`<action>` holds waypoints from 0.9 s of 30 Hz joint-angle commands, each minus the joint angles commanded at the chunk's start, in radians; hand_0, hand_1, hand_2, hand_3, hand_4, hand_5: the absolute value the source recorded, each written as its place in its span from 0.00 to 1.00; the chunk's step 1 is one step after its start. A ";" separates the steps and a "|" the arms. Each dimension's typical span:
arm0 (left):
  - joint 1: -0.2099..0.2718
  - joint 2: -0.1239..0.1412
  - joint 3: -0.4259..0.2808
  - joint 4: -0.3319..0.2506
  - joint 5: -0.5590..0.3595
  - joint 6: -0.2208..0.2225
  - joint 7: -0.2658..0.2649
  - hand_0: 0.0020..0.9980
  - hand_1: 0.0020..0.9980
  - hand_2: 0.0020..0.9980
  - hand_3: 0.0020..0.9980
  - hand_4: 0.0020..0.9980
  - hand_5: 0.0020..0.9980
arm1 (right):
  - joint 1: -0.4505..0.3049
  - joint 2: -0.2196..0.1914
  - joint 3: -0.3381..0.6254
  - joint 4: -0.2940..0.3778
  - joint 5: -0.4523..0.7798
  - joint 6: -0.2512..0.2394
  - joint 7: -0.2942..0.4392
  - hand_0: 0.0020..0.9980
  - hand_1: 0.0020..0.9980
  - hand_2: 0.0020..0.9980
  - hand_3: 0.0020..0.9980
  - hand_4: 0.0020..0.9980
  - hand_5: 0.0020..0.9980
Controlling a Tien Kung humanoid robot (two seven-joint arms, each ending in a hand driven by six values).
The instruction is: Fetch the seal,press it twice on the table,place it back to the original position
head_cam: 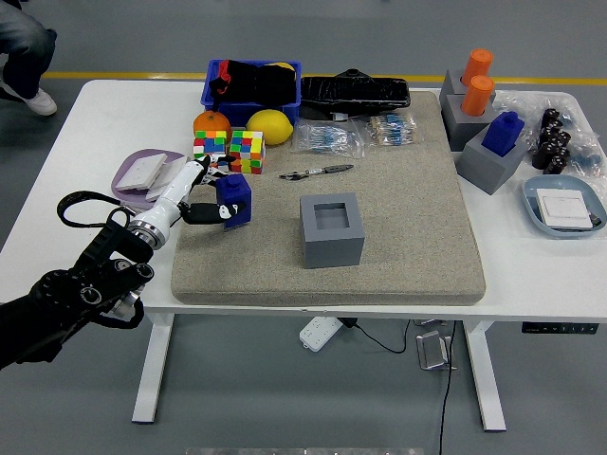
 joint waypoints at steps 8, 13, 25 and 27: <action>0.007 -0.001 0.017 0.012 -0.017 -0.001 -0.003 0.72 0.40 0.40 0.84 0.65 0.00 | 0.000 0.002 0.004 0.001 -0.001 0.000 0.000 0.77 0.68 0.69 0.63 0.71 0.34; 0.011 -0.003 0.034 0.021 -0.029 -0.006 -0.001 0.72 0.40 0.40 0.84 0.66 0.00 | 0.000 0.001 0.005 0.001 -0.002 0.000 0.000 0.77 0.68 0.69 0.63 0.71 0.34; 0.018 -0.003 0.064 0.032 -0.042 -0.013 0.005 0.73 0.40 0.40 0.84 0.66 0.00 | 0.000 0.002 0.007 0.002 -0.002 0.000 0.000 0.77 0.68 0.68 0.63 0.71 0.34; 0.017 -0.003 0.059 0.029 -0.041 -0.012 0.005 0.73 0.40 0.40 0.84 0.66 0.00 | 0.000 0.002 0.008 0.001 -0.003 0.000 0.000 0.77 0.68 0.68 0.63 0.71 0.34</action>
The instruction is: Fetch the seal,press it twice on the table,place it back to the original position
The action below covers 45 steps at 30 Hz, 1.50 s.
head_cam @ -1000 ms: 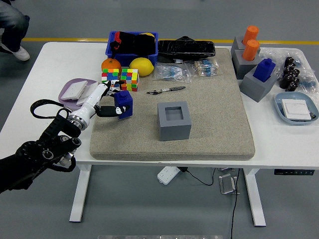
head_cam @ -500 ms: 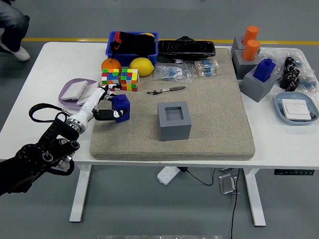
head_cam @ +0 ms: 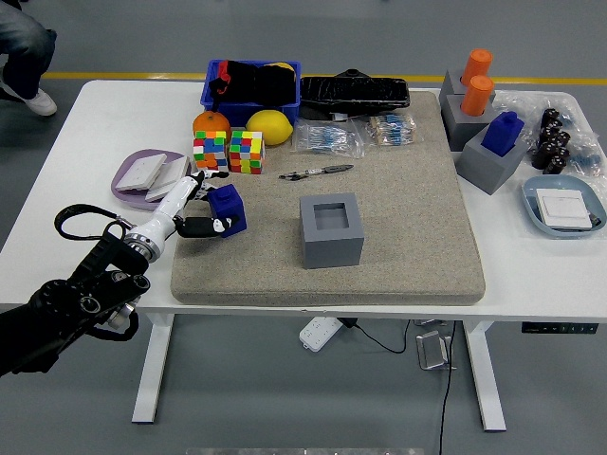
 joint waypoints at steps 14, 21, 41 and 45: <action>-0.015 0.006 -0.046 -0.056 0.045 0.005 0.003 0.73 0.41 0.40 0.84 0.66 0.00 | 0.000 0.000 -0.004 0.000 0.002 0.000 0.000 0.77 0.68 0.68 0.63 0.71 0.34; -0.035 0.017 -0.104 -0.136 0.098 0.010 0.010 0.73 0.41 0.40 0.84 0.66 0.00 | 0.002 -0.001 -0.002 0.000 0.002 0.000 0.000 0.77 0.68 0.68 0.63 0.71 0.34; -0.133 0.009 -0.093 -0.340 0.222 -0.032 0.095 0.73 0.41 0.40 0.85 0.66 0.00 | 0.008 -0.006 -0.014 -0.001 0.007 0.000 0.000 0.77 0.68 0.68 0.63 0.71 0.34; -0.156 0.000 -0.072 -0.334 0.226 -0.047 0.107 0.73 0.41 0.40 0.85 0.66 0.00 | 0.011 -0.011 -0.020 0.000 0.010 0.000 0.000 0.77 0.68 0.68 0.63 0.71 0.34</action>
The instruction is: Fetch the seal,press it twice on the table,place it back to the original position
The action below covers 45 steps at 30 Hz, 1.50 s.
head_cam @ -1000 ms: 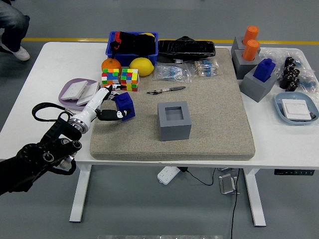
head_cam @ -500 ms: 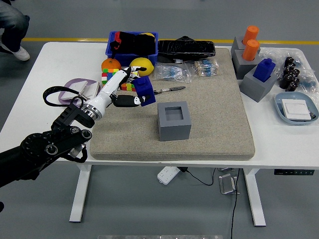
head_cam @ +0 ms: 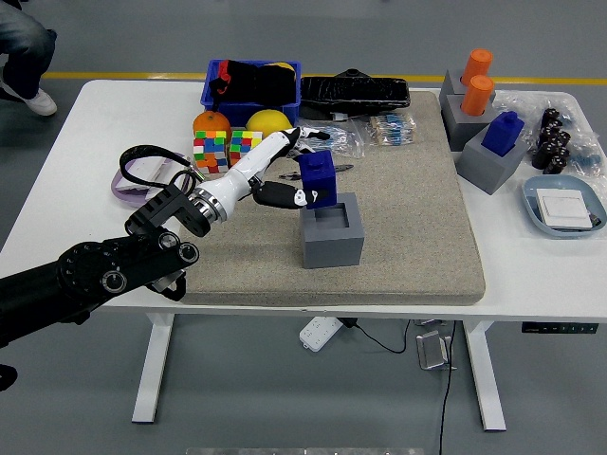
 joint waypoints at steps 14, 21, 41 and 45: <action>-0.022 -0.029 0.053 0.019 -0.013 -0.015 0.016 0.73 0.41 0.40 0.85 0.67 0.00 | -0.002 -0.005 -0.011 -0.001 0.003 0.000 0.000 0.78 0.68 0.68 0.63 0.71 0.34; -0.025 -0.046 0.087 0.048 -0.028 -0.015 0.011 0.73 0.41 0.41 0.85 0.67 0.00 | -0.003 -0.009 -0.021 0.000 0.005 0.001 0.000 0.78 0.68 0.68 0.63 0.71 0.34; -0.031 -0.075 0.096 0.092 -0.044 -0.009 0.002 0.73 0.41 0.41 0.85 0.68 0.00 | 0.001 -0.015 -0.027 0.000 0.005 0.000 -0.001 0.78 0.68 0.68 0.63 0.71 0.34; -0.031 -0.078 0.099 0.097 -0.047 -0.009 0.003 0.72 0.41 0.41 0.85 0.68 0.00 | 0.002 -0.015 -0.029 0.001 0.005 0.001 -0.001 0.78 0.68 0.68 0.63 0.71 0.34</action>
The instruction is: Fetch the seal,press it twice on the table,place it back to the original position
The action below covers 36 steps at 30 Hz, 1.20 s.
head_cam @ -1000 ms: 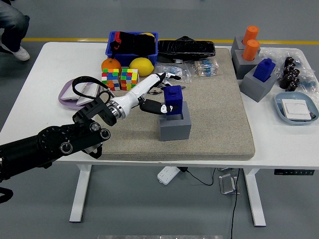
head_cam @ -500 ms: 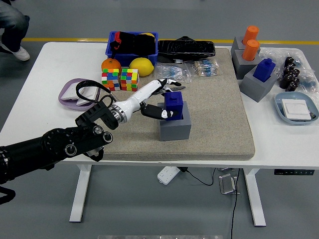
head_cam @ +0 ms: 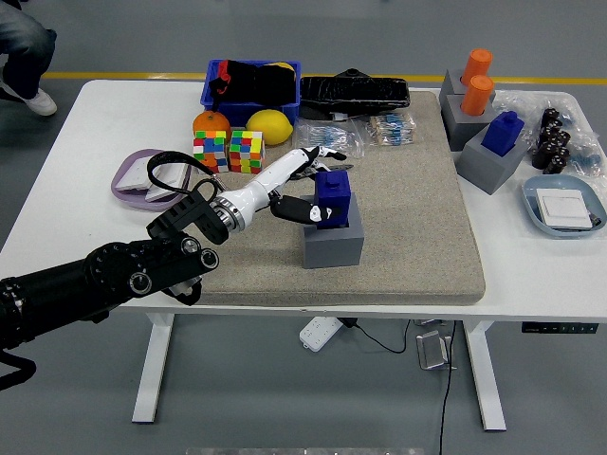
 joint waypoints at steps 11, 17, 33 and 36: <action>-0.001 -0.004 0.019 0.005 -0.006 0.000 0.000 0.72 0.41 0.41 0.85 0.68 0.00 | 0.001 -0.001 0.000 0.000 -0.001 0.000 0.000 0.78 0.68 0.68 0.63 0.71 0.34; -0.001 -0.006 0.025 0.008 -0.009 0.000 0.000 0.73 0.41 0.41 0.85 0.67 0.00 | 0.001 -0.001 0.001 -0.001 -0.001 0.000 0.000 0.78 0.68 0.68 0.63 0.71 0.34; 0.000 -0.012 0.028 0.024 -0.020 -0.004 -0.002 0.83 0.76 0.70 0.85 0.69 0.00 | 0.004 -0.002 -0.005 0.000 -0.001 0.000 0.000 0.78 0.68 0.68 0.63 0.71 0.34; -0.001 -0.012 0.029 0.024 -0.020 -0.006 -0.001 0.84 0.78 0.72 0.86 0.70 0.00 | 0.005 -0.002 -0.003 0.000 -0.002 0.000 0.000 0.78 0.68 0.68 0.63 0.71 0.34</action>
